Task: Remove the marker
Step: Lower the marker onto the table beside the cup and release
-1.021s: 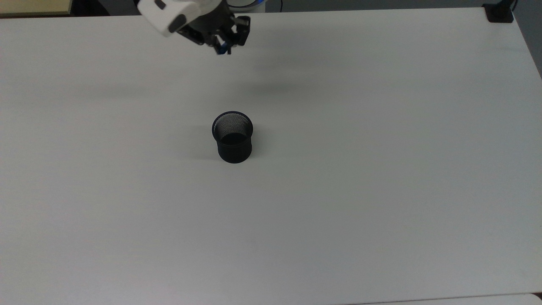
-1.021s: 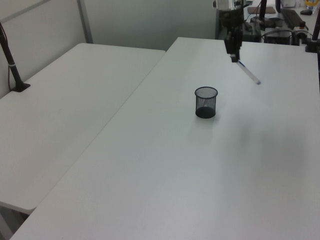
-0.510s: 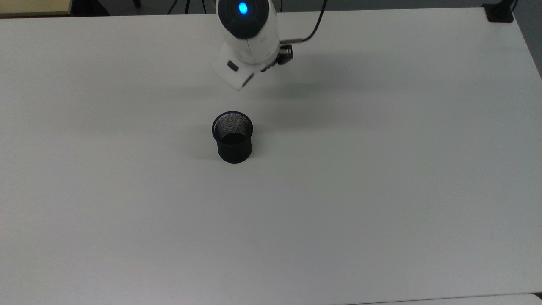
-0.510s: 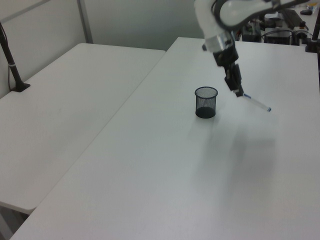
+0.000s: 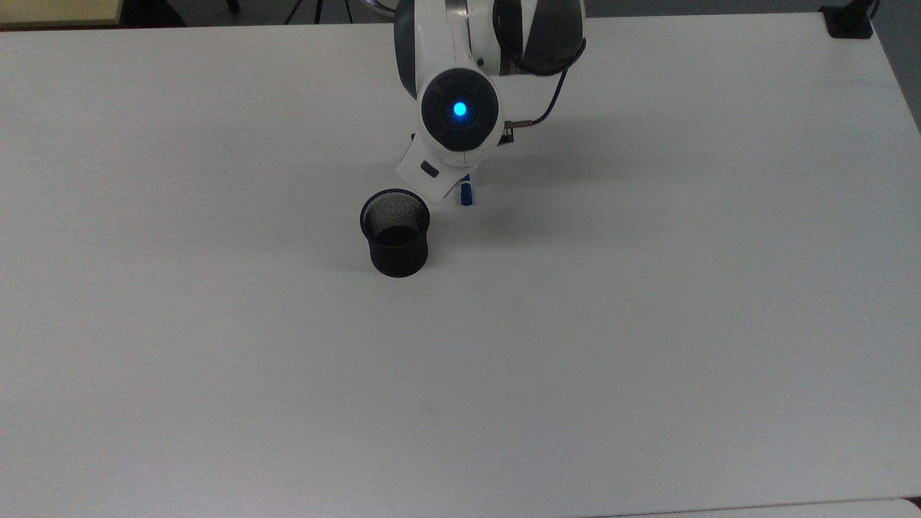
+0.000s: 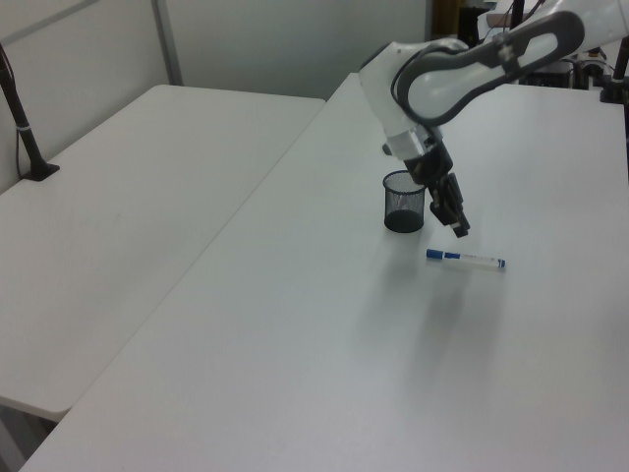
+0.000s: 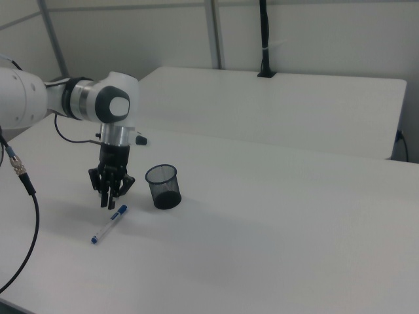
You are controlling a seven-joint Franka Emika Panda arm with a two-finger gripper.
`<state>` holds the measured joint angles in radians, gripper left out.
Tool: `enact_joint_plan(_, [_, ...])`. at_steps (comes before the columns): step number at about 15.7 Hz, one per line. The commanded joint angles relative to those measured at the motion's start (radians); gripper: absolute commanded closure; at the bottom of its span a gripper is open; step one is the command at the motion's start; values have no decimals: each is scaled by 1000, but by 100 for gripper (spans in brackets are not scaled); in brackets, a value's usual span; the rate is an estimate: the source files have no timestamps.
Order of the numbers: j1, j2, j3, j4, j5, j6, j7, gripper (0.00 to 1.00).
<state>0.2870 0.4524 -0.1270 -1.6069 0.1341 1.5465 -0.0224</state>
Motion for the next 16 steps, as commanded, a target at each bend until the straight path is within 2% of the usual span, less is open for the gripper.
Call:
enact_joint_plan(1, [18, 38, -8, 5, 1, 56, -8, 76])
enact_joint_plan(4, [20, 35, -8, 7, -1, 56, 6, 75])
enact_joint_plan(5, [24, 32, -9, 7, -5, 58, 21, 69])
enact_joint_plan(9, [38, -21, -13, 7, -86, 64, 59, 0])
enact_joint_plan(12, [24, -127, -22, 5, -117, 58, 62, 0])
enact_joint_plan(16, [-54, -279, -23, -2, -134, 49, 58, 0])
